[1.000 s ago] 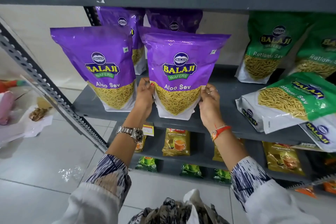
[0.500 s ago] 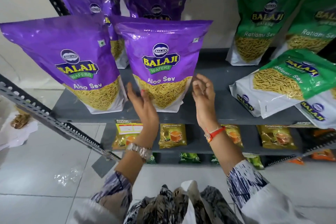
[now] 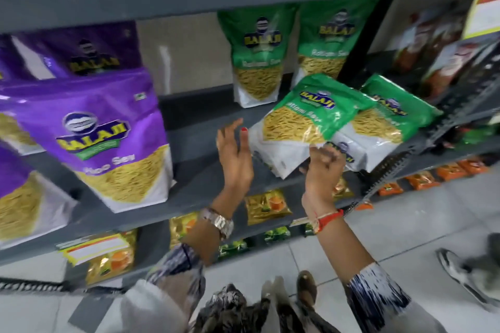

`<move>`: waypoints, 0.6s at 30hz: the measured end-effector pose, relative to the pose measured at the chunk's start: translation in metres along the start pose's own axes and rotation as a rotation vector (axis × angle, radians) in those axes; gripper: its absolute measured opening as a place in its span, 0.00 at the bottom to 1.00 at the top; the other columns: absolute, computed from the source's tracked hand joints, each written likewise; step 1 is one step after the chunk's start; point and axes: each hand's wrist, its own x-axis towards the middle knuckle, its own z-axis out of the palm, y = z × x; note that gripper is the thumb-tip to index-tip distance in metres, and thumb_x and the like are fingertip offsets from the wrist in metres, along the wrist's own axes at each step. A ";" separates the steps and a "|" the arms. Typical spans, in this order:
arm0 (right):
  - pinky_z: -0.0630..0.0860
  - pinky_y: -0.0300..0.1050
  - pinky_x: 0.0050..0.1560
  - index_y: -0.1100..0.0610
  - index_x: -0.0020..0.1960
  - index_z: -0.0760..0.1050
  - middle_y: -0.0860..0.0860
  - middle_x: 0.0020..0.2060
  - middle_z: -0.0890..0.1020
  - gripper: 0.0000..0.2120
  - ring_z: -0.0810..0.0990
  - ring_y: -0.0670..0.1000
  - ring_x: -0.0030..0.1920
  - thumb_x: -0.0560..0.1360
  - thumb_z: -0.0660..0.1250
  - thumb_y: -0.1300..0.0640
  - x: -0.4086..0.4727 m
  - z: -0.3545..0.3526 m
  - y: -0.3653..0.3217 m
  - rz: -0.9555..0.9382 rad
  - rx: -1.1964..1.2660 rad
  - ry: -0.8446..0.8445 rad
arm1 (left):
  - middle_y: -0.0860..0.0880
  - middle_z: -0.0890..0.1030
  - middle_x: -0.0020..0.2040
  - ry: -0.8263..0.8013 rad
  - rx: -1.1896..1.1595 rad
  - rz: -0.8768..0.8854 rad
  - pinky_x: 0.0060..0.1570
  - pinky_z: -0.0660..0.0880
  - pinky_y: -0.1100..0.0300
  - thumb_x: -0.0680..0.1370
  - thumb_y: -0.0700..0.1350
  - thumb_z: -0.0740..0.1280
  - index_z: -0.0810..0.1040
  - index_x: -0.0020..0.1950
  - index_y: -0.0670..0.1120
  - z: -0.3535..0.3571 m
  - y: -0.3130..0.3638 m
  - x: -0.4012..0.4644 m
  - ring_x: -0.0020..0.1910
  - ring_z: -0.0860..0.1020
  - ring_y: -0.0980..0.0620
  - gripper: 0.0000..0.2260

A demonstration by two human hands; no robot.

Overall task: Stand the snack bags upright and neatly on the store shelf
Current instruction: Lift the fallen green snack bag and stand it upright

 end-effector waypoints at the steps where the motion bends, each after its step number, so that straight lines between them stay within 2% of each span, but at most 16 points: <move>1: 0.75 0.42 0.33 0.49 0.44 0.64 0.48 0.37 0.72 0.10 0.73 0.46 0.35 0.76 0.64 0.60 0.008 -0.004 -0.002 0.097 0.006 0.008 | 0.41 0.74 0.60 -0.039 0.015 -0.041 0.67 0.63 0.64 0.77 0.49 0.56 0.73 0.62 0.43 0.009 0.005 0.017 0.61 0.70 0.50 0.17; 2: 0.75 0.41 0.32 0.51 0.45 0.64 0.48 0.37 0.72 0.09 0.73 0.46 0.35 0.76 0.65 0.59 0.018 -0.010 -0.006 0.186 0.023 0.009 | 0.38 0.74 0.61 -0.101 0.052 -0.096 0.66 0.65 0.56 0.77 0.47 0.57 0.72 0.62 0.40 0.024 0.008 0.035 0.62 0.71 0.45 0.17; 4: 0.77 0.39 0.28 0.54 0.48 0.67 0.49 0.36 0.73 0.06 0.72 0.47 0.35 0.76 0.65 0.57 0.028 -0.015 -0.007 0.346 0.030 -0.050 | 0.34 0.74 0.62 -0.252 0.234 -0.248 0.61 0.67 0.50 0.79 0.45 0.57 0.71 0.60 0.36 0.042 0.016 0.066 0.62 0.73 0.38 0.16; 6: 0.77 0.39 0.28 0.55 0.44 0.70 0.51 0.35 0.72 0.05 0.72 0.49 0.36 0.76 0.64 0.56 0.038 -0.019 -0.010 0.420 -0.009 -0.139 | 0.33 0.77 0.53 -0.403 0.345 -0.371 0.52 0.71 0.49 0.78 0.46 0.58 0.75 0.48 0.35 0.058 0.024 0.090 0.55 0.76 0.38 0.14; 7: 0.76 0.42 0.30 0.55 0.41 0.70 0.53 0.34 0.71 0.07 0.71 0.51 0.36 0.77 0.63 0.56 0.042 -0.020 -0.010 0.428 -0.025 -0.185 | 0.36 0.78 0.47 -0.483 0.370 -0.412 0.48 0.72 0.52 0.77 0.49 0.61 0.76 0.42 0.38 0.060 0.026 0.098 0.49 0.78 0.41 0.14; 8: 0.73 0.46 0.33 0.56 0.38 0.70 0.56 0.33 0.69 0.09 0.69 0.54 0.35 0.77 0.62 0.57 0.045 -0.021 -0.014 0.422 -0.026 -0.231 | 0.39 0.79 0.45 -0.568 0.365 -0.439 0.48 0.74 0.53 0.73 0.53 0.65 0.77 0.42 0.39 0.066 0.020 0.108 0.47 0.79 0.42 0.16; 9: 0.72 0.51 0.36 0.60 0.38 0.70 0.62 0.32 0.68 0.11 0.68 0.61 0.34 0.78 0.61 0.58 0.046 -0.022 -0.018 0.414 -0.008 -0.289 | 0.41 0.81 0.48 -0.640 0.355 -0.467 0.53 0.76 0.53 0.69 0.57 0.68 0.79 0.47 0.39 0.073 0.003 0.123 0.49 0.80 0.42 0.21; 10: 0.73 0.61 0.43 0.69 0.43 0.71 0.73 0.35 0.68 0.13 0.68 0.72 0.37 0.78 0.60 0.58 0.046 -0.023 -0.021 0.427 0.002 -0.334 | 0.41 0.82 0.52 -0.663 0.366 -0.482 0.58 0.75 0.50 0.66 0.60 0.69 0.79 0.52 0.40 0.077 -0.005 0.131 0.53 0.80 0.41 0.26; 11: 0.71 0.71 0.54 0.76 0.52 0.68 0.82 0.46 0.65 0.17 0.64 0.82 0.47 0.78 0.59 0.59 0.049 -0.025 -0.023 0.490 0.031 -0.347 | 0.41 0.81 0.54 -0.661 0.354 -0.504 0.61 0.74 0.48 0.67 0.59 0.68 0.78 0.54 0.41 0.079 -0.003 0.131 0.55 0.79 0.40 0.25; 12: 0.63 0.73 0.64 0.77 0.59 0.63 0.82 0.57 0.62 0.20 0.61 0.82 0.57 0.78 0.59 0.59 0.053 -0.026 -0.022 0.541 0.043 -0.343 | 0.40 0.81 0.52 -0.629 0.301 -0.526 0.61 0.74 0.48 0.71 0.54 0.67 0.78 0.52 0.42 0.081 0.001 0.130 0.54 0.79 0.40 0.18; 13: 0.61 0.70 0.68 0.76 0.60 0.64 0.79 0.60 0.63 0.20 0.63 0.78 0.61 0.78 0.59 0.59 0.054 -0.027 -0.021 0.540 0.035 -0.347 | 0.40 0.82 0.46 -0.588 0.241 -0.556 0.56 0.75 0.51 0.74 0.49 0.65 0.77 0.48 0.42 0.081 0.011 0.126 0.49 0.80 0.42 0.11; 14: 0.65 0.64 0.68 0.73 0.56 0.69 0.76 0.58 0.71 0.15 0.71 0.74 0.60 0.78 0.59 0.59 0.057 -0.029 -0.020 0.506 0.016 -0.362 | 0.42 0.83 0.39 -0.555 0.192 -0.581 0.51 0.76 0.53 0.75 0.45 0.65 0.77 0.44 0.42 0.083 0.021 0.120 0.42 0.81 0.45 0.07; 15: 0.71 0.59 0.64 0.66 0.48 0.74 0.68 0.51 0.77 0.09 0.77 0.66 0.53 0.78 0.59 0.60 0.056 -0.028 -0.023 0.502 0.033 -0.391 | 0.44 0.83 0.35 -0.528 0.158 -0.612 0.49 0.76 0.54 0.75 0.44 0.65 0.77 0.44 0.41 0.084 0.024 0.117 0.37 0.81 0.48 0.06; 16: 0.74 0.54 0.58 0.58 0.43 0.74 0.60 0.46 0.78 0.08 0.78 0.58 0.46 0.78 0.59 0.60 0.058 -0.028 -0.023 0.506 0.048 -0.412 | 0.43 0.84 0.38 -0.519 0.130 -0.625 0.51 0.77 0.53 0.74 0.44 0.66 0.78 0.48 0.39 0.085 0.024 0.115 0.39 0.81 0.47 0.08; 17: 0.76 0.50 0.52 0.56 0.41 0.72 0.58 0.44 0.76 0.08 0.77 0.54 0.43 0.79 0.59 0.60 0.061 -0.029 -0.022 0.507 0.056 -0.420 | 0.41 0.84 0.45 -0.530 0.118 -0.620 0.57 0.76 0.51 0.74 0.44 0.66 0.77 0.54 0.38 0.085 0.027 0.111 0.45 0.81 0.44 0.13; 18: 0.76 0.50 0.49 0.58 0.42 0.73 0.60 0.45 0.77 0.08 0.78 0.56 0.43 0.79 0.58 0.61 0.064 -0.029 -0.021 0.505 0.046 -0.423 | 0.39 0.82 0.52 -0.536 0.105 -0.598 0.61 0.74 0.49 0.74 0.44 0.66 0.76 0.59 0.37 0.083 0.025 0.110 0.52 0.80 0.42 0.16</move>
